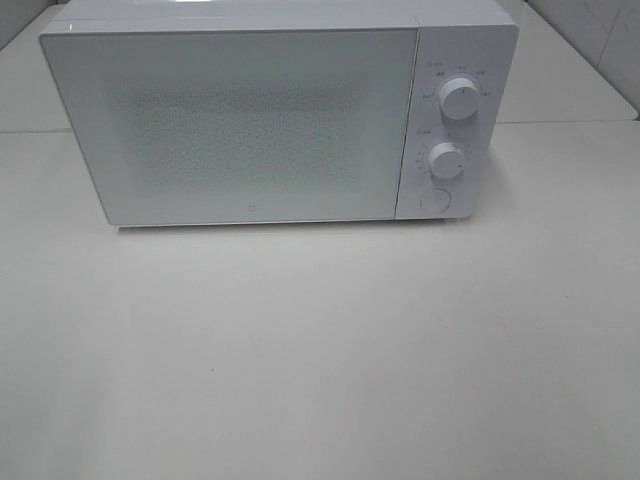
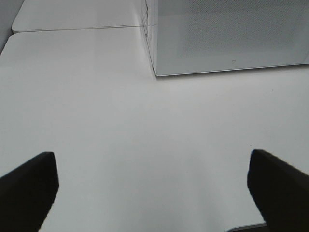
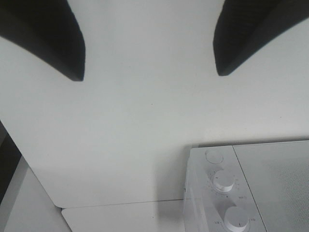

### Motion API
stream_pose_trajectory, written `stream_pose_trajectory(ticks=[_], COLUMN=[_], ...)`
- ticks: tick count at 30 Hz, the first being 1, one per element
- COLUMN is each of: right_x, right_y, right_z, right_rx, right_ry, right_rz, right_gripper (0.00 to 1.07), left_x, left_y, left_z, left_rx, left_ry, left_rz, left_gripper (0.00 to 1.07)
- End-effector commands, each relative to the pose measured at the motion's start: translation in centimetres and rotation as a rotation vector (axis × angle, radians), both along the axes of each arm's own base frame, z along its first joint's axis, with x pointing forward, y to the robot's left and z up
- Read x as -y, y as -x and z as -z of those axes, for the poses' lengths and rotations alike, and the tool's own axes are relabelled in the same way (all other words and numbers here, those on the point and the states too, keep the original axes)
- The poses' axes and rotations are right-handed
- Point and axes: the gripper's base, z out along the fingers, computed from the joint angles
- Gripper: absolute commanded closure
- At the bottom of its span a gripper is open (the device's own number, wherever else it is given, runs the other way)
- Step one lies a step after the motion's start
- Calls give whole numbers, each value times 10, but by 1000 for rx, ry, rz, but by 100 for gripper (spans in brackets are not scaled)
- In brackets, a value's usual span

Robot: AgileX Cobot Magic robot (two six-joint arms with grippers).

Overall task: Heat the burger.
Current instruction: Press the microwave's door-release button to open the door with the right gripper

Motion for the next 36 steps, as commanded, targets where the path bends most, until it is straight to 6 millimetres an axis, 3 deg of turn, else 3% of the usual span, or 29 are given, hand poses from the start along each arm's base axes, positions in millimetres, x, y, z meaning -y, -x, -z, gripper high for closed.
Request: stream_pose_trajectory(ticks=[1, 5, 10, 12, 13, 14, 15, 16, 18, 19, 26, 28, 36], right_x=[2, 0, -2, -4, -4, -6, -6, -8, -9, -11, -13, -15, -18], right_y=[-1, -24, -50, -69, -69, -80, -80, -90, -95, -105, -134, -153, -180], right_z=[-12, -26, -25, -16, -16, -9, -9, -4, -2, 3, 26, 45, 80], right_rx=[77, 184, 267, 318, 318, 343, 343, 391, 409, 431, 406, 361, 346], right_ry=[30, 43, 55, 74, 74, 77, 77, 74, 73, 69, 20, 37, 4], right_rz=[8, -4, -24, -41, -41, -55, -55, -71, -78, -91, -100, -118, -136], right_gripper=[36, 42, 51, 66, 66, 78, 78, 90, 96, 106, 107, 107, 107], left_x=[0, 0, 0, 0, 0, 0, 0, 0, 0, 0, 0, 0, 0], left_y=[0, 0, 0, 0, 0, 0, 0, 0, 0, 0, 0, 0, 0], left_z=[0, 0, 0, 0, 0, 0, 0, 0, 0, 0, 0, 0, 0], left_rx=[3, 3, 3, 3, 3, 3, 3, 3, 3, 3, 3, 3, 3], left_ry=[4, 4, 4, 4, 4, 4, 4, 4, 4, 4, 4, 4, 4], left_rz=[-1, -1, -1, -1, -1, -1, -1, -1, -1, -1, -1, -1, -1], left_gripper=[4, 4, 4, 4, 4, 4, 4, 4, 4, 4, 4, 4, 4])
